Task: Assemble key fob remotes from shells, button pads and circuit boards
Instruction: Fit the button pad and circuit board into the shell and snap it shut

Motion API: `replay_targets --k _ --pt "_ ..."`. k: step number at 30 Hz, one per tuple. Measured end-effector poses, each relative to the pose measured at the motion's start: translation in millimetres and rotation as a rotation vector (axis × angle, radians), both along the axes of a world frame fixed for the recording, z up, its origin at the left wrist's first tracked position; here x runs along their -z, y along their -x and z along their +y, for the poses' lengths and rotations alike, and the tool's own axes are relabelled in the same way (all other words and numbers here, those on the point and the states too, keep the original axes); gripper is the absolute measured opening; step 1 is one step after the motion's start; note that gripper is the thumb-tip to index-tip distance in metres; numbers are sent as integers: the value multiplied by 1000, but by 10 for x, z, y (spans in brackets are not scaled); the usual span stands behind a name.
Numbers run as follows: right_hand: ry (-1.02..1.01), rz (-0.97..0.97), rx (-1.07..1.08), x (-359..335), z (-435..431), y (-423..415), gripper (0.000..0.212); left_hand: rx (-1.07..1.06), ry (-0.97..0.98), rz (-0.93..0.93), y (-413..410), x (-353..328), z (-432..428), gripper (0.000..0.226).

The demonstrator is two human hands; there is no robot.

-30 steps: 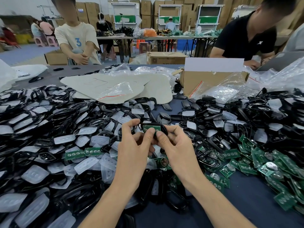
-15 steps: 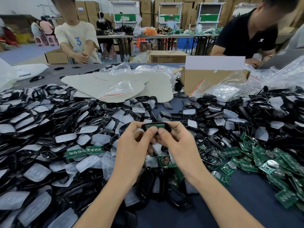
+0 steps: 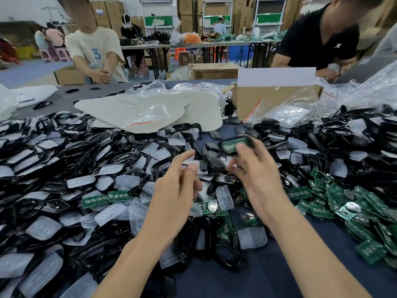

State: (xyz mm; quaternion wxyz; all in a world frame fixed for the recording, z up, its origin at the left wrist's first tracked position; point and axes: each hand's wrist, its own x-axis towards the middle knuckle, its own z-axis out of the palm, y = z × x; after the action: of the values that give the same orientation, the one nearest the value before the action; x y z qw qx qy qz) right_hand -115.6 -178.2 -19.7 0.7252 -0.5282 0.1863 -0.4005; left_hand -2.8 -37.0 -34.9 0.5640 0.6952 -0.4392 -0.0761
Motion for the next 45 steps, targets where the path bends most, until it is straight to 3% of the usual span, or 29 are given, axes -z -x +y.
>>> replay_targets --k 5,10,28,32,38,45 --pt "-542 -287 155 -31 -274 163 12 9 -181 -272 -14 6 28 31" --pt "-686 -364 182 -29 -352 178 16 77 -357 -398 45 -19 31 32" --pt "-377 -277 354 39 -411 190 19 355 -564 -711 447 -159 -287 31" --pt "-369 -250 358 29 -387 198 20 300 -562 -762 380 -230 -370 30" --pt "-333 -204 297 4 -329 173 19 166 -587 -617 -113 -379 -333 30" --pt "11 4 49 -87 50 -21 18 -95 -586 -501 -889 -586 151 21"
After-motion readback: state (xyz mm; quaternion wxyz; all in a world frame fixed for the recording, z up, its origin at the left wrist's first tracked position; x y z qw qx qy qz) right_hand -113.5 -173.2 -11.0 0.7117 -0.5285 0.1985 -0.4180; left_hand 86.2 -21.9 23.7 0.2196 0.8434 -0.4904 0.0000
